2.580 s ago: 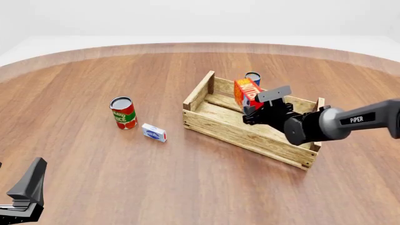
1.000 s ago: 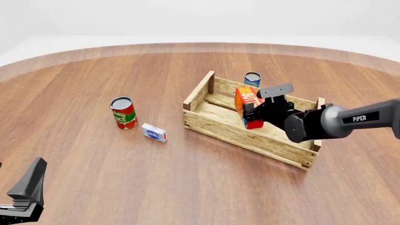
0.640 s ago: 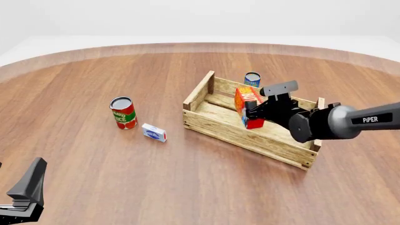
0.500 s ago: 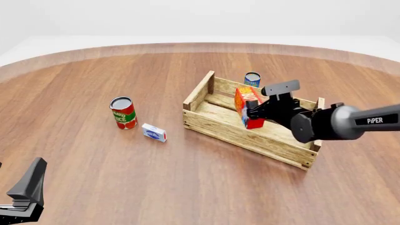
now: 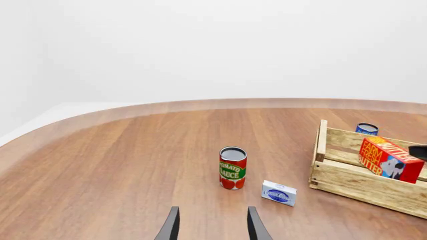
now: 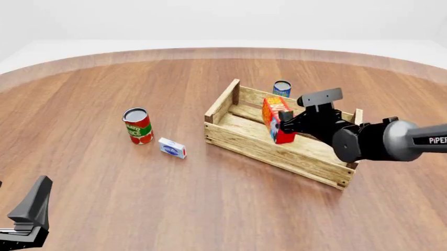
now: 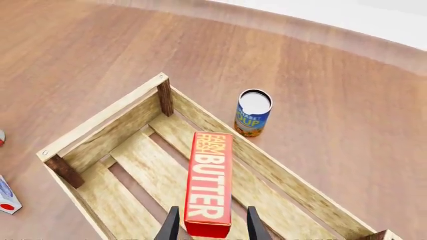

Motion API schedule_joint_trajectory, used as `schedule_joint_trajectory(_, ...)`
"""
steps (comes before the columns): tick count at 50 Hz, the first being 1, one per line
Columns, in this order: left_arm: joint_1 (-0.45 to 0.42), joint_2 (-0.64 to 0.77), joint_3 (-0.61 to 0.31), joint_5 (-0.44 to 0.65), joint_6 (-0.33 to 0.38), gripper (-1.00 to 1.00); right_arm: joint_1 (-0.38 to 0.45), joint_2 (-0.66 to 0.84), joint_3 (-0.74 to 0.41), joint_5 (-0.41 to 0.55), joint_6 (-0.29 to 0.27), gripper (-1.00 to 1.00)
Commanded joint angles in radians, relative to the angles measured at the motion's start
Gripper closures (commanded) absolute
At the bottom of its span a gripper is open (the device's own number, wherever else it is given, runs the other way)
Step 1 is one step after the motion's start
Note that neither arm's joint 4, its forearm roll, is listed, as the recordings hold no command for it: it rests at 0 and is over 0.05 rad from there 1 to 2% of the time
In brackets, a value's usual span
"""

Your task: Pick up the butter and put it in the tray.

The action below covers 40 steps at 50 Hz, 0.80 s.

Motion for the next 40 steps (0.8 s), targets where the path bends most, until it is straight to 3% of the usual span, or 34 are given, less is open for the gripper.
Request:
schedule_joint_trajectory(1,0.0,0.0,0.0,0.0,0.0,-1.0,-0.001,-0.04,0.036,-0.008,-0.001,-1.0)
schedule_joint_trajectory(40,0.0,0.0,0.0,0.0,0.0,-1.0,-0.054,-0.184,0.196,-0.064,0.018,-1.0)
